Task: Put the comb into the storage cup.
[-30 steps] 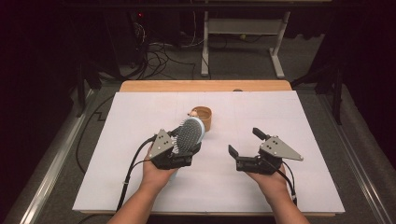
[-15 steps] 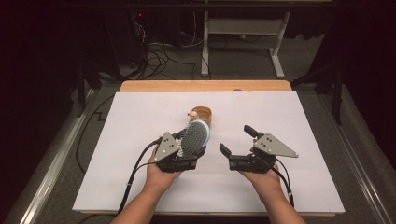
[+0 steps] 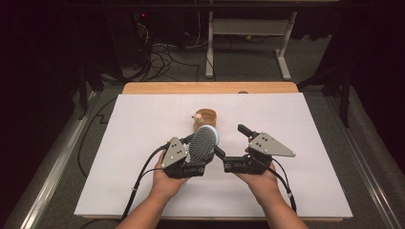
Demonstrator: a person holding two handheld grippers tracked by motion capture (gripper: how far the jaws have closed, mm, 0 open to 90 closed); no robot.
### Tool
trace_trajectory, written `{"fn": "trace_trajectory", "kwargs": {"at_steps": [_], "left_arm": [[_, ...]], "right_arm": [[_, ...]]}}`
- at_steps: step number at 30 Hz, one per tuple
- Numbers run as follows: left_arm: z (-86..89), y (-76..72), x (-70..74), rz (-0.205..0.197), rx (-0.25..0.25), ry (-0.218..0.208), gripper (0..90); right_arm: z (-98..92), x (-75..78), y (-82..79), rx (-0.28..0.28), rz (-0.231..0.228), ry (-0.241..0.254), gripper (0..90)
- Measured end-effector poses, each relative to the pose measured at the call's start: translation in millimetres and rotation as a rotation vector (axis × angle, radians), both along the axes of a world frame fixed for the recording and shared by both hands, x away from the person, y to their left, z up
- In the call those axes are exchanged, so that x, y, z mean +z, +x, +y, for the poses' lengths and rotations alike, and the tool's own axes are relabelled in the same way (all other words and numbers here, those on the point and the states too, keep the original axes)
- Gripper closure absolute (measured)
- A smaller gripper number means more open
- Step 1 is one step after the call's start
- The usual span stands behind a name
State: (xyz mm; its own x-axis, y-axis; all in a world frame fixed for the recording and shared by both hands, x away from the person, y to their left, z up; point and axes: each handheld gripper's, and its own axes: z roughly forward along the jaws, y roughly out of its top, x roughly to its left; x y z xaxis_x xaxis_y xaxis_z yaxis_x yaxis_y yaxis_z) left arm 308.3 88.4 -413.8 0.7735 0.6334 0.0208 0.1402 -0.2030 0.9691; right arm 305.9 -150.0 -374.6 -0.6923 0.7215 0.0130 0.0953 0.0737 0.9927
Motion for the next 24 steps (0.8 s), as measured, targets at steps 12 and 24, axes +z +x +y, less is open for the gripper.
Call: {"fn": "trace_trajectory", "kwargs": {"at_steps": [12, 24], "left_arm": [[-6.8, -2.1, -1.4, -0.003, -0.015, 0.011, 20.8], [-8.2, -2.5, -2.0, -0.006, -0.016, 0.018, 20.8]], "right_arm": [[14.8, -2.4, 2.9, 0.035, 0.015, 0.014, 8.0], [18.4, -5.1, 4.8, 0.063, 0.037, 0.033, 16.9]]}}
